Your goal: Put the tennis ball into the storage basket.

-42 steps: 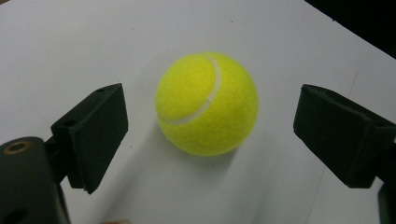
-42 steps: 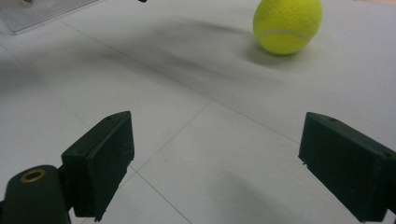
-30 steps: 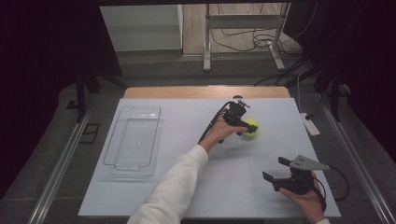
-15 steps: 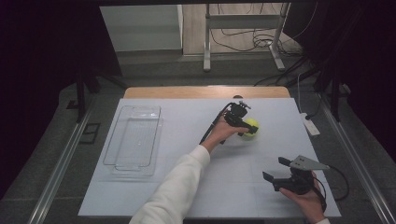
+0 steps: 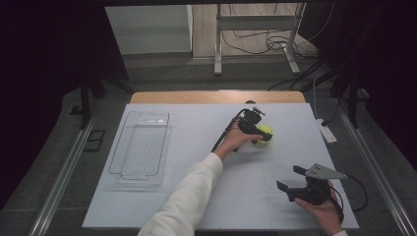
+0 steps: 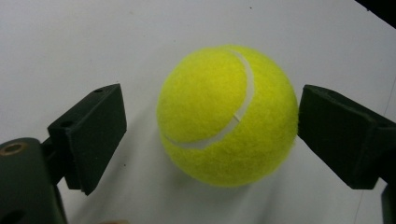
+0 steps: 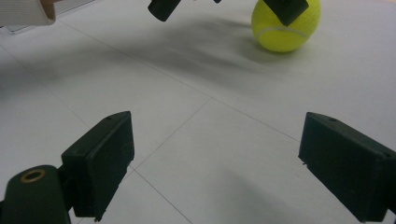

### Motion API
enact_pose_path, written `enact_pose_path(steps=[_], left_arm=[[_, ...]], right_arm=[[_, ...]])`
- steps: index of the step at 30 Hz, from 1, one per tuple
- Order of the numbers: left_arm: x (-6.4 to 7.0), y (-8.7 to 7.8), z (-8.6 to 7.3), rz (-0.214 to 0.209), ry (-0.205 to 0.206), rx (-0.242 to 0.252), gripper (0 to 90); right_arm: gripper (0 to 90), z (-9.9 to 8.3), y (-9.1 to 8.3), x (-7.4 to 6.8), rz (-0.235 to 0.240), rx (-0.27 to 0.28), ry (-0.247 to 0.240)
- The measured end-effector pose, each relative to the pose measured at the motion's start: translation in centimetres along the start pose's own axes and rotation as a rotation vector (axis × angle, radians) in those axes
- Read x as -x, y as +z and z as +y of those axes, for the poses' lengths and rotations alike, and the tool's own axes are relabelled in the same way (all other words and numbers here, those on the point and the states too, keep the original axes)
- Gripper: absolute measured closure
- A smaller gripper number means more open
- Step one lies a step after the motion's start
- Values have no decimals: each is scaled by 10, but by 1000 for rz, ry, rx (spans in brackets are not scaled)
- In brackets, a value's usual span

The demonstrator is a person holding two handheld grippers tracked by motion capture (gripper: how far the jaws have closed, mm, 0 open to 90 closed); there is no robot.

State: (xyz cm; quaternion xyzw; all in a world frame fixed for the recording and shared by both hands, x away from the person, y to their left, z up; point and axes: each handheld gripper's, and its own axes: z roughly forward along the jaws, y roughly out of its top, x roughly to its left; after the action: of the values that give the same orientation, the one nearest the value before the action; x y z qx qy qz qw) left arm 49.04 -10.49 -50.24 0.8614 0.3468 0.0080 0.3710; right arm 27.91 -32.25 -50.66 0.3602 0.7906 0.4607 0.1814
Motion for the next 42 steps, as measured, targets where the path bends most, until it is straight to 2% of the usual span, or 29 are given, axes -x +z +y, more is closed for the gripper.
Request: enact_pose_path(steps=[10,16,27,35,42], left_arm=[[2,3,-1,-4,2,-2,172],[5,4,0,-13,3,2,260],[8,3,1,8,27,-1,276],[8,-3,1,-7,24,11,277],[11,-11,2,-15,45,20,276]], right_arm=[[107,0,0,0,-2,-2,0],[107,0,0,0,-3,-1,1],[107,0,-1,1,-4,0,1],[107,0,-1,1,-6,0,2],[107,-1,0,1,-7,-2,1]])
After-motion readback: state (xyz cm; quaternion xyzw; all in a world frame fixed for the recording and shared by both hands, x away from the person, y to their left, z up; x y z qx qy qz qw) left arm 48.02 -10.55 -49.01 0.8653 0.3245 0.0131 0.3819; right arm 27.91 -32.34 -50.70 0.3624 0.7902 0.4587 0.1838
